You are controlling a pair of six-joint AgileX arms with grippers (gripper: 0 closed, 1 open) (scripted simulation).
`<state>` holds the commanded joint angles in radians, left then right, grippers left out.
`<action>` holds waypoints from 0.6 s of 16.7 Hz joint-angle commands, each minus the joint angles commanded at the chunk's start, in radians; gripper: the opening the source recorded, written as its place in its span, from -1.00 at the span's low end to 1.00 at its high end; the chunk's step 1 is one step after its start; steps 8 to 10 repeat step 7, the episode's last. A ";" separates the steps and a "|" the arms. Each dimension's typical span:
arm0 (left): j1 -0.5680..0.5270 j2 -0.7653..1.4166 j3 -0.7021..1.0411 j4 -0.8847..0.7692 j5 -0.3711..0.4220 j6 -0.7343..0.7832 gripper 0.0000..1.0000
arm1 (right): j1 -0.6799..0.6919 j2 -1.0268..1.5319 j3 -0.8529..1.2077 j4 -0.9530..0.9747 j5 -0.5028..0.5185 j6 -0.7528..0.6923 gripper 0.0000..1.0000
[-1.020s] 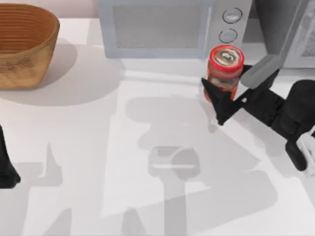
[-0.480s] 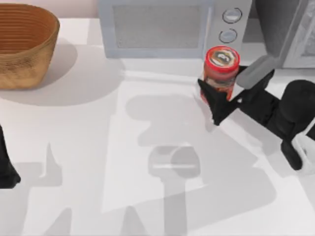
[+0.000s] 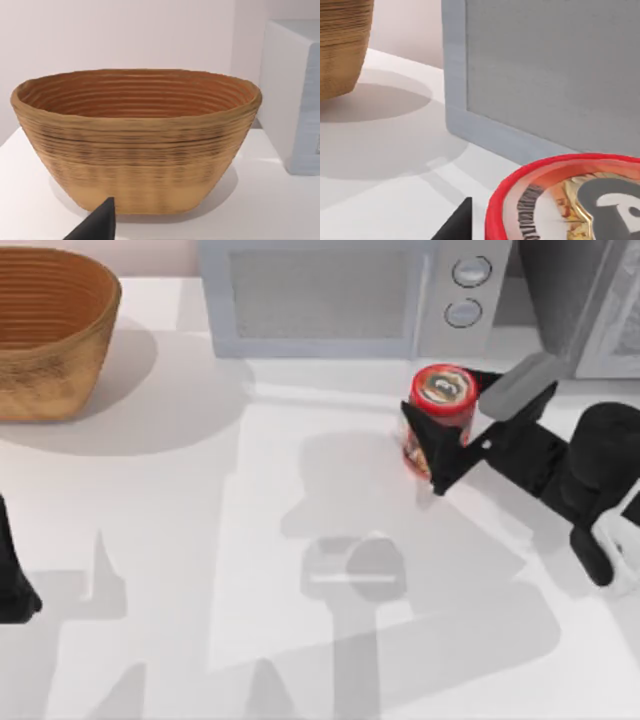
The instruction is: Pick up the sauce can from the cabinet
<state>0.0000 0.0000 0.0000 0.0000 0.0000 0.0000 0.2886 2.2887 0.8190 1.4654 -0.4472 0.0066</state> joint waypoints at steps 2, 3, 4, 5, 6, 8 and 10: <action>0.000 0.000 0.000 0.000 0.000 0.000 1.00 | 0.000 0.000 0.000 0.000 0.000 0.000 1.00; 0.000 0.000 0.000 0.000 0.000 0.000 1.00 | 0.000 0.000 0.000 0.000 0.000 0.000 1.00; 0.000 0.000 0.000 0.000 0.000 0.000 1.00 | 0.000 0.000 0.000 0.000 0.000 0.000 1.00; 0.000 0.000 0.000 0.000 0.000 0.000 1.00 | 0.000 0.000 0.000 0.000 0.000 0.000 1.00; 0.000 0.000 0.000 0.000 0.000 0.000 1.00 | 0.000 0.000 0.000 0.000 0.000 0.000 1.00; 0.000 0.000 0.000 0.000 0.000 0.000 1.00 | 0.000 0.000 0.000 0.000 0.000 0.000 1.00; 0.000 0.000 0.000 0.000 0.000 0.000 1.00 | 0.000 0.000 0.000 0.000 0.000 0.000 1.00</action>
